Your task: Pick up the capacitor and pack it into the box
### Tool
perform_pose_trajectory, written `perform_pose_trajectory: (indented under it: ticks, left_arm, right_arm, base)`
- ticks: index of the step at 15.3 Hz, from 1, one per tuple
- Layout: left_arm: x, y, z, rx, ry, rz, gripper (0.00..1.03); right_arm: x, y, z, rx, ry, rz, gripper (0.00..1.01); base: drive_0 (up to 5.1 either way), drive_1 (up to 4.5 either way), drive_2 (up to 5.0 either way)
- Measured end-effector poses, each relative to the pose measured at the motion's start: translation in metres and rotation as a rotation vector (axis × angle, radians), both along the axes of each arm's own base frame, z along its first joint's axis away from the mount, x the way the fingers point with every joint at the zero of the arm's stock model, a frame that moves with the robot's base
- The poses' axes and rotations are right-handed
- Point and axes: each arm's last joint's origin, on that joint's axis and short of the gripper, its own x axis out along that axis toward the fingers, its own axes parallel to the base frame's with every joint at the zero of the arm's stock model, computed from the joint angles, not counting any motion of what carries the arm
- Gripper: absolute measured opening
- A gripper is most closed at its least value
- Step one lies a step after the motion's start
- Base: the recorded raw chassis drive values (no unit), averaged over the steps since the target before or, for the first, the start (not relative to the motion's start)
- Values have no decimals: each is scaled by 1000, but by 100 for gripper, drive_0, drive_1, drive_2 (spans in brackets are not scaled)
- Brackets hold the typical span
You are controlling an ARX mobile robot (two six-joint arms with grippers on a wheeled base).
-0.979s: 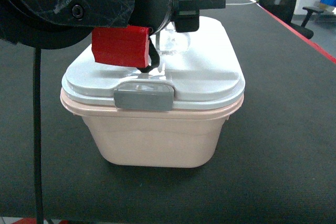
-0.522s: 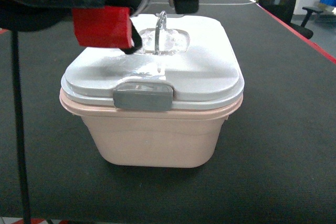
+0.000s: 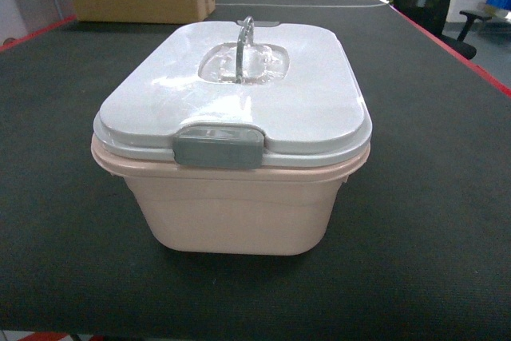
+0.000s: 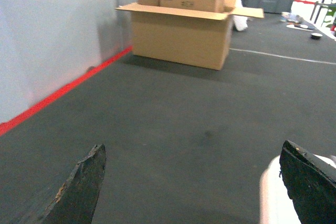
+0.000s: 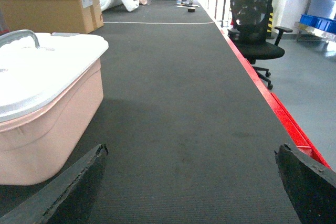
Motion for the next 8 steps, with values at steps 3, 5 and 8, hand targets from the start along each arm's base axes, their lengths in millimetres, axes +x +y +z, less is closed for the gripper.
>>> perform_pose_trajectory:
  ticks: [3,5,8]
  left_arm:
    - [-61,66,-25,-2,57,125,98]
    - [-63,66,-26,-5,55,117,98]
    - [-72,68,-29,30,-2,-112,82]
  right_arm:
    - [0,0,0,0,0,0,98]
    - [0,0,0,0,0,0,98]
    - [0,0,0,0,0,0,98]
  base:
    - [0,0,0]
    - [0,0,0]
    - [0,0,0]
